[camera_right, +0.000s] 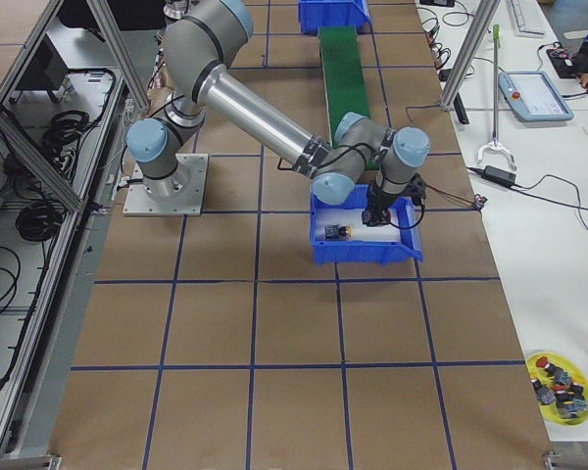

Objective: Transport two buttons from left to right
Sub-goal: 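Carry the red button into the blue bin beside the yellow button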

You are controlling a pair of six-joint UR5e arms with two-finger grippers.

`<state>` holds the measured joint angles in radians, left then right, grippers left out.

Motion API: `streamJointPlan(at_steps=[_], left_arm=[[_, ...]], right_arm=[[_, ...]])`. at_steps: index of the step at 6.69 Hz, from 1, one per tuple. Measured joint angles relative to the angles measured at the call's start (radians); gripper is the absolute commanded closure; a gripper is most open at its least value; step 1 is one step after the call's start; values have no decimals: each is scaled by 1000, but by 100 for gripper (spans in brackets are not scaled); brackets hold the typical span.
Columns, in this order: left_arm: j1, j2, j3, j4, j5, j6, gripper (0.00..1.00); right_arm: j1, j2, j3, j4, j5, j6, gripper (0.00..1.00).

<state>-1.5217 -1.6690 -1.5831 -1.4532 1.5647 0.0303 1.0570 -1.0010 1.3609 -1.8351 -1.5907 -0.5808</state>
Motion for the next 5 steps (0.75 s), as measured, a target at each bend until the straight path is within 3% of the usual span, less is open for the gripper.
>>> streamJointPlan(at_steps=[2,3,4,5], left_arm=[[0,0,0,0,0,0,0],[0,0,0,1,0,0,0],[0,0,0,1,0,0,0],[0,0,0,0,0,0,0]], right_arm=[[1,42,1,-16,-24,-4,94],[4,53,2,-16,-33,-4,86],[6,61,2,-16,-37,-4,36],[9,67,2,-16,-37,-4,8]])
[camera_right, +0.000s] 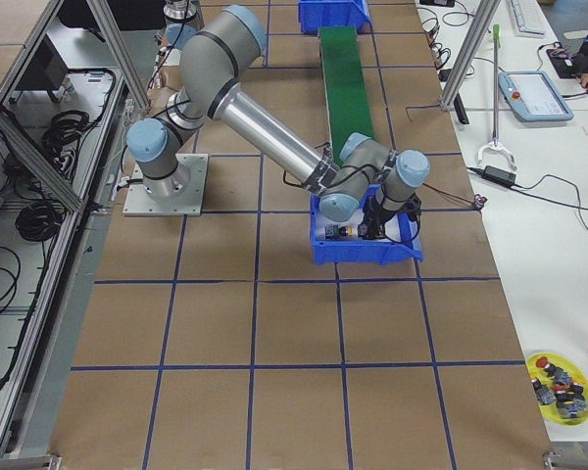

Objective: Transport two buttons from left to right

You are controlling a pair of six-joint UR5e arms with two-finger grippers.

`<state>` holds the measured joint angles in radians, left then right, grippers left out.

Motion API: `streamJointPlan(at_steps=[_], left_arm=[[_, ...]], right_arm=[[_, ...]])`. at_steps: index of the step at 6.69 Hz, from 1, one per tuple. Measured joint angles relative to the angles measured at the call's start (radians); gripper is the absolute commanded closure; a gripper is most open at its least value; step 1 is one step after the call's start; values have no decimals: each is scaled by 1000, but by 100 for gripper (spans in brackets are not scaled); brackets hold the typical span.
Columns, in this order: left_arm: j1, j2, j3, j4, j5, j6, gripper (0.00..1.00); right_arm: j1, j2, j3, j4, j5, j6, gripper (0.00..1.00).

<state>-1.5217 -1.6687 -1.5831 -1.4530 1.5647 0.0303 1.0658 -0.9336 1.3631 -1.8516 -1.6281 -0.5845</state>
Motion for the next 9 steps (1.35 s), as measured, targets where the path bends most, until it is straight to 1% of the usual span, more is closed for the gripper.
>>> streamJointPlan(at_steps=[1,3,4,5,7,8,9], left_arm=[[0,0,0,0,0,0,0],[0,-2,3,0,0,0,0],[0,-4,7,0,0,0,0],[0,-5,10,0,1,0,0],[0,-6,12,-1,1,0,0],[0,-6,12,-1,0,0,0],[0,-6,12,0,0,0,0]], right_arm=[[2,2,0,0,4,0,5],[5,-3,-6,0,8,1,3],[10,-19,-11,2,4,2,0],[20,-54,-13,6,4,11,0],[46,-173,-10,30,10,79,1],[64,-250,-8,85,12,142,1],[98,-329,-5,179,14,227,3]])
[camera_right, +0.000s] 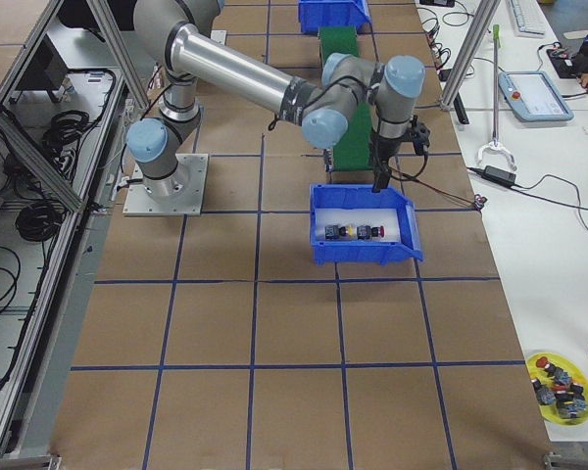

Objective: Transport two buttons from left to right

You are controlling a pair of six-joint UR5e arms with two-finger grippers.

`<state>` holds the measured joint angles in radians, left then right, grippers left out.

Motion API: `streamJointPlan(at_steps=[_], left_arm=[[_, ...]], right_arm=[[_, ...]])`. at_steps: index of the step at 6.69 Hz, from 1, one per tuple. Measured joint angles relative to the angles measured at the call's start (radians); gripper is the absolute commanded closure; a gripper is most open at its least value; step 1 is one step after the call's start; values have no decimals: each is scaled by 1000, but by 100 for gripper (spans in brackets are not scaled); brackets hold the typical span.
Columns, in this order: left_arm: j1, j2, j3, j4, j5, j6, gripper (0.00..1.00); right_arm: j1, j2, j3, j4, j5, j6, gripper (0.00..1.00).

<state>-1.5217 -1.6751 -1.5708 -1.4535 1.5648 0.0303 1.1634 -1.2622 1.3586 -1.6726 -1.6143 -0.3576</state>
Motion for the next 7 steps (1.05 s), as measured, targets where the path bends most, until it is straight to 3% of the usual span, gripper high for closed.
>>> streamJointPlan(at_steps=[1,3,5,7], left_arm=[[0,0,0,0,0,0,0],[0,0,0,0,0,0,0],[0,-1,0,0,1,0,0],[0,-2,0,0,2,0,0]], right_arm=[[49,-73,12,84,2,93,3],[151,-248,120,146,5,262,3],[262,-385,277,103,5,363,1],[343,-403,343,38,5,406,0]])
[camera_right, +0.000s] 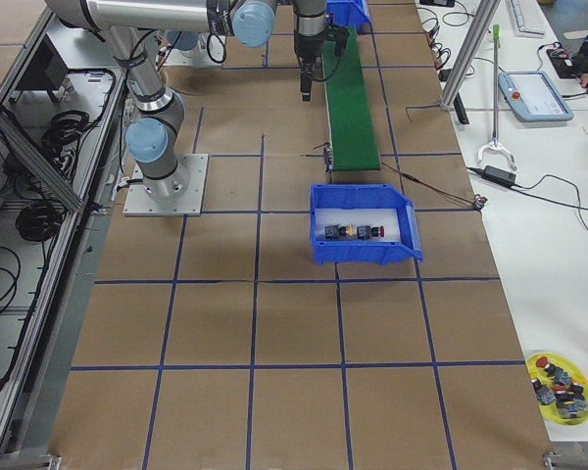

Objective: Transport two buttons from left to right

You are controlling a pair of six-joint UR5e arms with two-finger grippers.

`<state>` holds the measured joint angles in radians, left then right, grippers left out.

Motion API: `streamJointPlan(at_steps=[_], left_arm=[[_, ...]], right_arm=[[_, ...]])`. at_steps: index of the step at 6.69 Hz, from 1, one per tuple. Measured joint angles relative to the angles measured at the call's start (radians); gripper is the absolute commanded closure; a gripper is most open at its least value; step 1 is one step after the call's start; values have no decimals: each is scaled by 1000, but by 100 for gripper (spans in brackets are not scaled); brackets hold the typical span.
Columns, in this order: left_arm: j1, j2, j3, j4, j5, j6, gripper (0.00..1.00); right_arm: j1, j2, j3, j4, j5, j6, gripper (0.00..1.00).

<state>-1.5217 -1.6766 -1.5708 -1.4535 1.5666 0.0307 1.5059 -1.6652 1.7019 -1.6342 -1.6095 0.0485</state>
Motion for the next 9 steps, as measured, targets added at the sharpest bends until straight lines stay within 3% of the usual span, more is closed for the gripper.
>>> streamJointPlan(at_steps=[2,5,9], left_arm=[[0,0,0,0,2,0,0],[0,-1,0,0,6,10,0],[0,-2,1,0,6,14,0]], right_arm=[[61,27,1,-12,6,6,0],[90,28,0,-82,159,9,0],[90,16,1,-133,164,7,0]])
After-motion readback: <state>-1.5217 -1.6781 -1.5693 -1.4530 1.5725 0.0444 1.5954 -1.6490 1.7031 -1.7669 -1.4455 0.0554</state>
